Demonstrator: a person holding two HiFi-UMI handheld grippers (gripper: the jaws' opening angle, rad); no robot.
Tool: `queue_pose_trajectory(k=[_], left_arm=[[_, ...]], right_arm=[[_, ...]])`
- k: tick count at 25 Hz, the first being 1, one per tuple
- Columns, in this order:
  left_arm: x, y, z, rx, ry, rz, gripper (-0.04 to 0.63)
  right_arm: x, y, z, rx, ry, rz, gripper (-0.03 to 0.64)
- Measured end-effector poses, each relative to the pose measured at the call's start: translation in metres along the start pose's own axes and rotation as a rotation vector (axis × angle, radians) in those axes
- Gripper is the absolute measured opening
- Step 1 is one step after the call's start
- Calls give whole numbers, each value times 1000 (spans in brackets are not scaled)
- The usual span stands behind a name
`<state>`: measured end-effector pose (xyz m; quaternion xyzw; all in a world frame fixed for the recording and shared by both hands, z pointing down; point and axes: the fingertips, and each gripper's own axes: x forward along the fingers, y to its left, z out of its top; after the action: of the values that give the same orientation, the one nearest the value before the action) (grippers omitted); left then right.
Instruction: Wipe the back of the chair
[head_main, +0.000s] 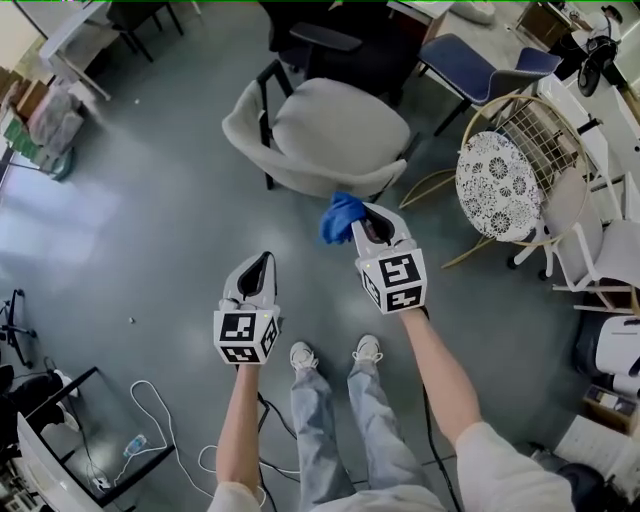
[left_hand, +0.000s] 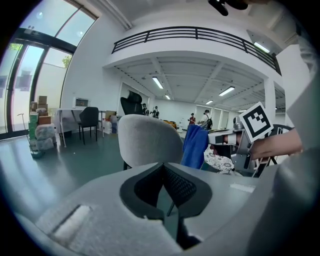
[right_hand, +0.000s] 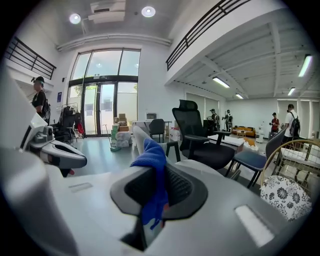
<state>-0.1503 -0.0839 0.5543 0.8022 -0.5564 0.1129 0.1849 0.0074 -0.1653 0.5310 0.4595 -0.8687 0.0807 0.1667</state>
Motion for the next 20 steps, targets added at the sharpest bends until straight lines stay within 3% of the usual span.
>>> queue_pose_trajectory(k=[10,20], left_arm=[[23,12,0,-4,-16,2,5],[38,19,-18,-13,27,-13,5]], right_arm=[[42,-3,5,-8,-12,6,38],[70,-15,-48,16,90,-11,38]])
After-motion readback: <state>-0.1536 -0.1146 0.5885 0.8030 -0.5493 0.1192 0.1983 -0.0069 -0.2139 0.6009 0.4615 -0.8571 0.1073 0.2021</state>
